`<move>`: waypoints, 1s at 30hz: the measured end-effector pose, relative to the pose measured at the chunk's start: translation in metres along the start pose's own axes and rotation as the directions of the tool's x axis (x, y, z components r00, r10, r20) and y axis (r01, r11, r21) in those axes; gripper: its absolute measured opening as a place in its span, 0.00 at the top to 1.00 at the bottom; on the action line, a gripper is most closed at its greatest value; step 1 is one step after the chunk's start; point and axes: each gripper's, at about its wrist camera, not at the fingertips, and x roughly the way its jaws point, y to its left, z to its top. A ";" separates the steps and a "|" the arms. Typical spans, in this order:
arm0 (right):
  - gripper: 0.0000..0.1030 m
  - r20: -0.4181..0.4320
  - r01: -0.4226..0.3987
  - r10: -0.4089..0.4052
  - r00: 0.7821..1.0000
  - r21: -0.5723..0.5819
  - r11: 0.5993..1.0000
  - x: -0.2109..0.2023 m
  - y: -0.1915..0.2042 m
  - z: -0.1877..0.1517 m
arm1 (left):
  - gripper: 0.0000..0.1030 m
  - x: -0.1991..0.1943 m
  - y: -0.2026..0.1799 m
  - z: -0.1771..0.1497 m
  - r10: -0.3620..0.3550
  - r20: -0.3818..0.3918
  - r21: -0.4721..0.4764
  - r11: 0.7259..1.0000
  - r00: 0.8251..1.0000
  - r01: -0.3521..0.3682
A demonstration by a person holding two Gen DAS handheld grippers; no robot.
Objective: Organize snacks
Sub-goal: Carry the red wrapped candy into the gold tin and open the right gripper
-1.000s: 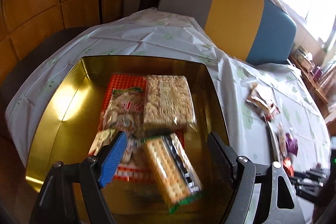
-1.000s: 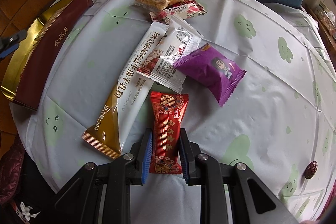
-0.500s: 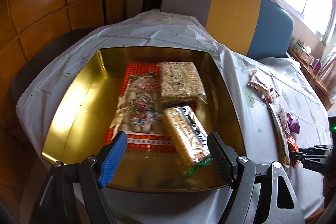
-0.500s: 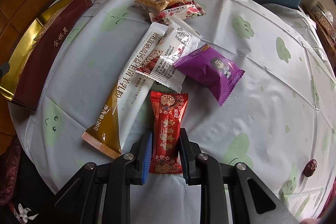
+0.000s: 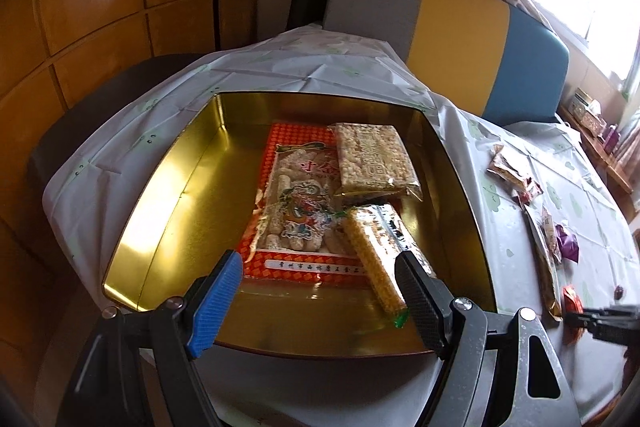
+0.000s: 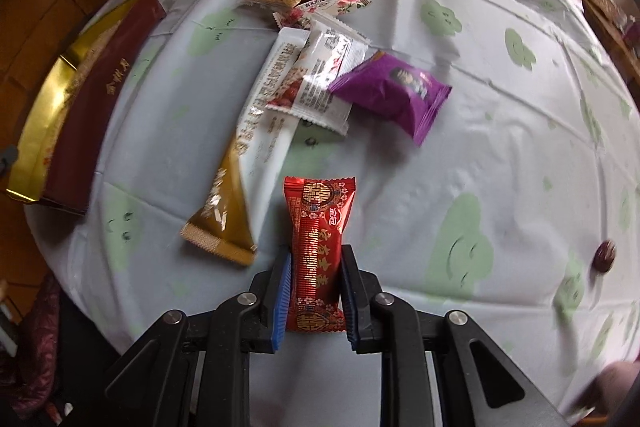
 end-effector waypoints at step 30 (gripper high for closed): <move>0.67 0.071 -0.476 0.521 0.851 -0.317 0.821 -0.037 0.235 0.053 | 0.24 -0.009 0.085 0.005 0.150 0.026 -0.182 0.973 0.988 -0.143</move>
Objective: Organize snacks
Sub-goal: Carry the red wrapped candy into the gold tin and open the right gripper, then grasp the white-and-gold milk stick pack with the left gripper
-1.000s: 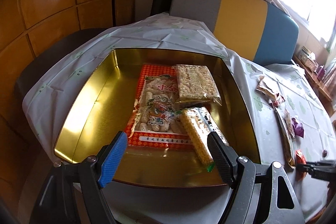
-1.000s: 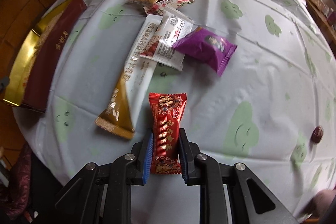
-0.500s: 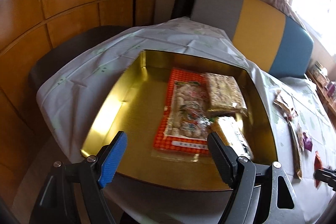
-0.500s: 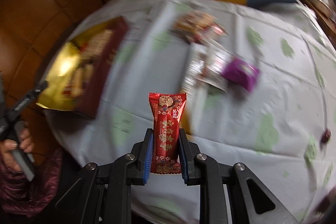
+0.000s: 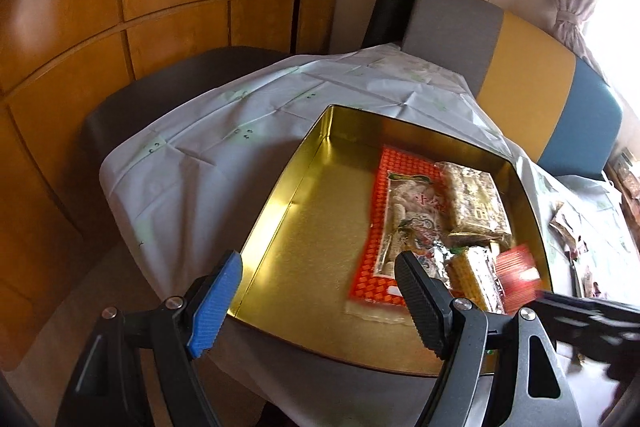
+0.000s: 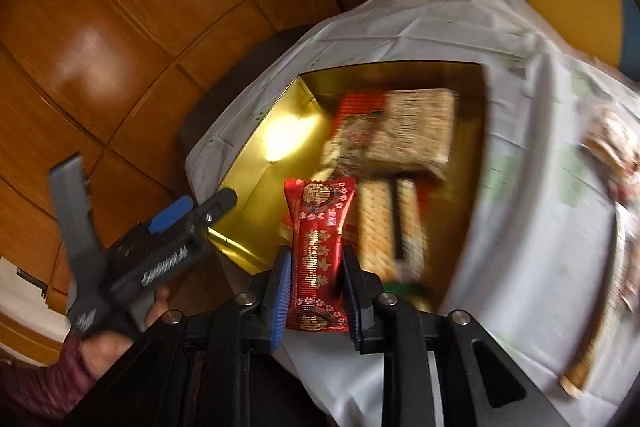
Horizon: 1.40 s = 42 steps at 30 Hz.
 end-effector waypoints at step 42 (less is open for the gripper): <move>0.61 -0.039 0.535 -0.555 0.831 0.332 0.777 -0.142 -0.241 -0.073 | 0.24 -0.008 -0.065 -0.019 -0.070 -0.025 0.194 0.978 0.997 0.074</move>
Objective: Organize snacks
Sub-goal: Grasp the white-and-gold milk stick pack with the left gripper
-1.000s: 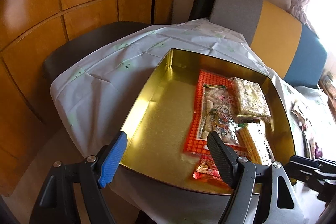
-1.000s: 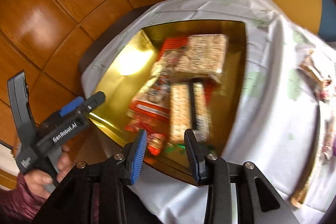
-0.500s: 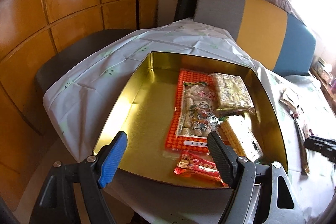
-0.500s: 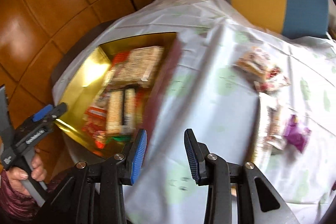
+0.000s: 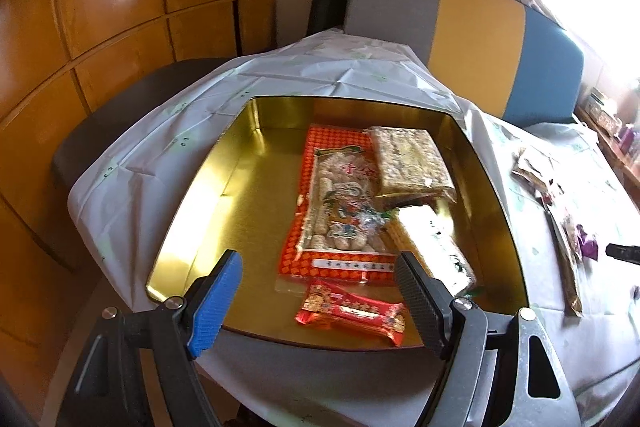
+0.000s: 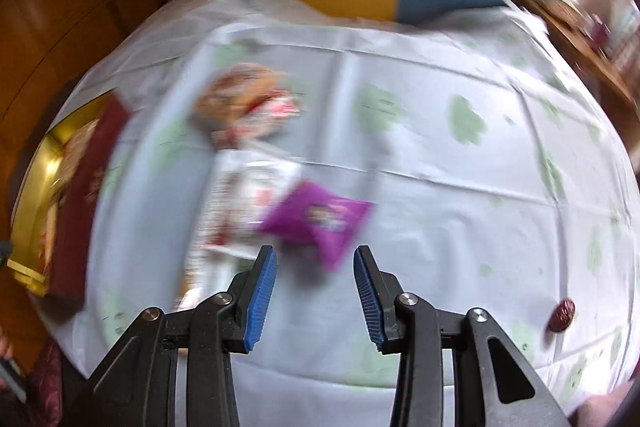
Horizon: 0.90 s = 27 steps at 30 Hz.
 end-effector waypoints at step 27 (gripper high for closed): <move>0.61 0.006 -0.088 0.089 0.996 0.222 0.971 0.007 -0.040 0.004 | 0.24 0.011 -0.231 -0.012 -0.315 -0.185 0.413 0.835 0.931 0.364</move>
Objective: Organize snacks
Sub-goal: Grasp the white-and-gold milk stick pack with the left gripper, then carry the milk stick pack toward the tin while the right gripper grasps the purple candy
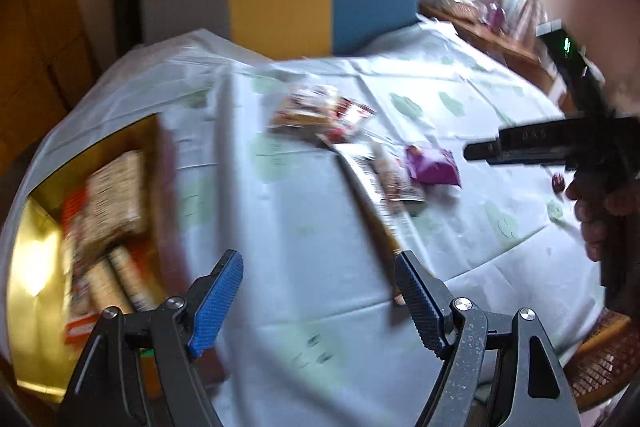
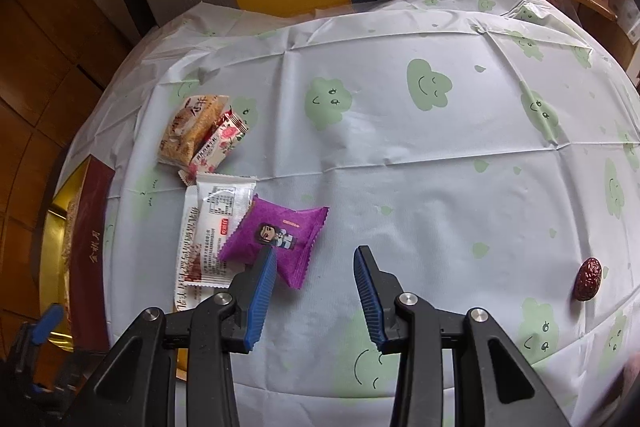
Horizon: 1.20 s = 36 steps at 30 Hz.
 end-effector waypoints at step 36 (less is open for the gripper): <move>0.61 0.033 -0.026 0.026 0.999 0.000 1.000 -0.005 0.001 0.003 | 0.70 0.034 -0.012 -0.050 0.019 0.020 0.063 0.998 1.000 -0.020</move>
